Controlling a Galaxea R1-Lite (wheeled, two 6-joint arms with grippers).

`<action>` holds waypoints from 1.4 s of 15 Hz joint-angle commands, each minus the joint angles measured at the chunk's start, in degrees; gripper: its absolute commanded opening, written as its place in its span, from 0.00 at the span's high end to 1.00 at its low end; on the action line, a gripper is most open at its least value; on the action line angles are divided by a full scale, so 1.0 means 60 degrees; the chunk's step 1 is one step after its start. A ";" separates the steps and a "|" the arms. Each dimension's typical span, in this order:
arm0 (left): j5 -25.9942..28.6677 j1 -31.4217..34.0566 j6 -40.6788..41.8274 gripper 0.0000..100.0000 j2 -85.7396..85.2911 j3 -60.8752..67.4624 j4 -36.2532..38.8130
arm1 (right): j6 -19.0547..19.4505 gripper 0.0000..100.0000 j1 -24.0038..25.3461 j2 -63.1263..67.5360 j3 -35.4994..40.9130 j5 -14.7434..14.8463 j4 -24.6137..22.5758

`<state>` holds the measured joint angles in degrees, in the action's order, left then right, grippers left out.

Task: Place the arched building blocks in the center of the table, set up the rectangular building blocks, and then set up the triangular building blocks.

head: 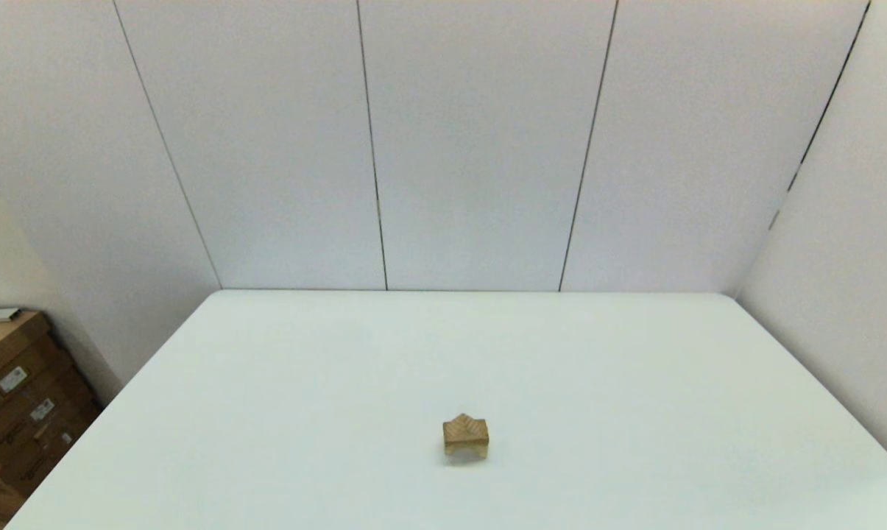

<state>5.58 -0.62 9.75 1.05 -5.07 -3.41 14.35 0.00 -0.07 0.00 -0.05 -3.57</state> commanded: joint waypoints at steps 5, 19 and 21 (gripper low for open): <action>-0.0535 0.0001 -0.0747 0.00 -0.0175 0.0845 0.0496 | 0.0011 0.00 0.0000 -0.0002 0.0015 -0.0007 -0.0005; -0.0623 0.0001 -0.1010 0.00 -0.0175 0.0845 0.0496 | 0.0406 0.00 0.0000 -0.0002 0.0015 -0.0109 0.0068; -0.0623 0.0001 -0.1010 0.00 -0.0160 0.0845 0.0496 | 0.0392 0.00 0.0000 -0.0002 0.0015 -0.0109 0.0039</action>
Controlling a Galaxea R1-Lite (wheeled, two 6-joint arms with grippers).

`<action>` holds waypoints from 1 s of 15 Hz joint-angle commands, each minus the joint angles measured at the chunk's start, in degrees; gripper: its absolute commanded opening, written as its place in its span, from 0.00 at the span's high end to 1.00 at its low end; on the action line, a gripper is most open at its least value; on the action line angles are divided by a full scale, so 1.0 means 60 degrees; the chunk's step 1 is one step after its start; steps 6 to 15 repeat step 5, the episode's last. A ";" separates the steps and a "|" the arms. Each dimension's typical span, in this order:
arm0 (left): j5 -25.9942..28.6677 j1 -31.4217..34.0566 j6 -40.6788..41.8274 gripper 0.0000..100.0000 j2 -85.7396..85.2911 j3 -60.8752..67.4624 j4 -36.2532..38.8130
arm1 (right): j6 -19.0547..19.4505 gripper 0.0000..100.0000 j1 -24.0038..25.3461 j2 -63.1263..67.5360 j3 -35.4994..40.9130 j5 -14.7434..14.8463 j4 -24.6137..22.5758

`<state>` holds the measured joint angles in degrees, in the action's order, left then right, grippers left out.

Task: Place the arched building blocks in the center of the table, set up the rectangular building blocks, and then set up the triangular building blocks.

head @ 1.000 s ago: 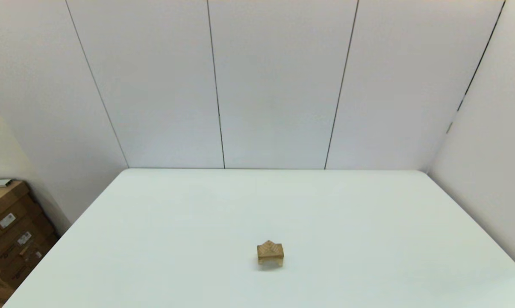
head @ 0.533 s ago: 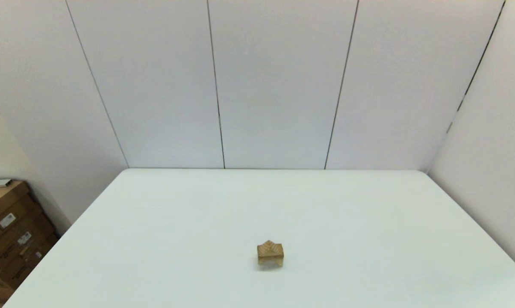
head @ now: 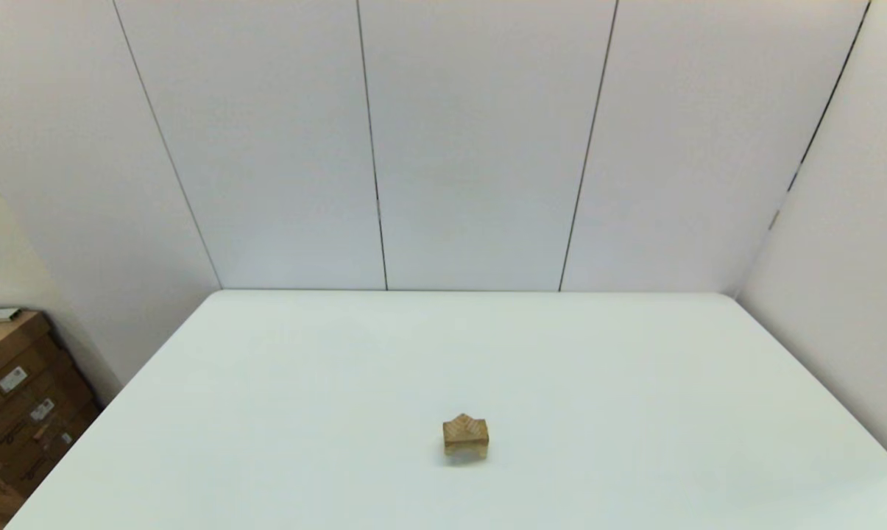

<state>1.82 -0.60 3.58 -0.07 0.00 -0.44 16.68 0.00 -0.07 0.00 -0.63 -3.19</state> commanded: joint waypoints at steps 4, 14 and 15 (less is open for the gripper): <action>0.0005 -0.0003 0.0003 0.00 0.0012 0.0000 0.0000 | -0.0084 0.00 0.0000 -0.0002 0.0015 0.0018 -0.0039; 0.0005 -0.0003 0.0003 0.00 0.0027 0.0000 0.0000 | -0.0084 0.00 0.0000 -0.0002 0.0000 0.0018 -0.0039; 0.0005 -0.0003 0.0003 0.00 0.0027 0.0000 0.0000 | -0.0084 0.00 0.0000 -0.0002 0.0000 0.0018 -0.0039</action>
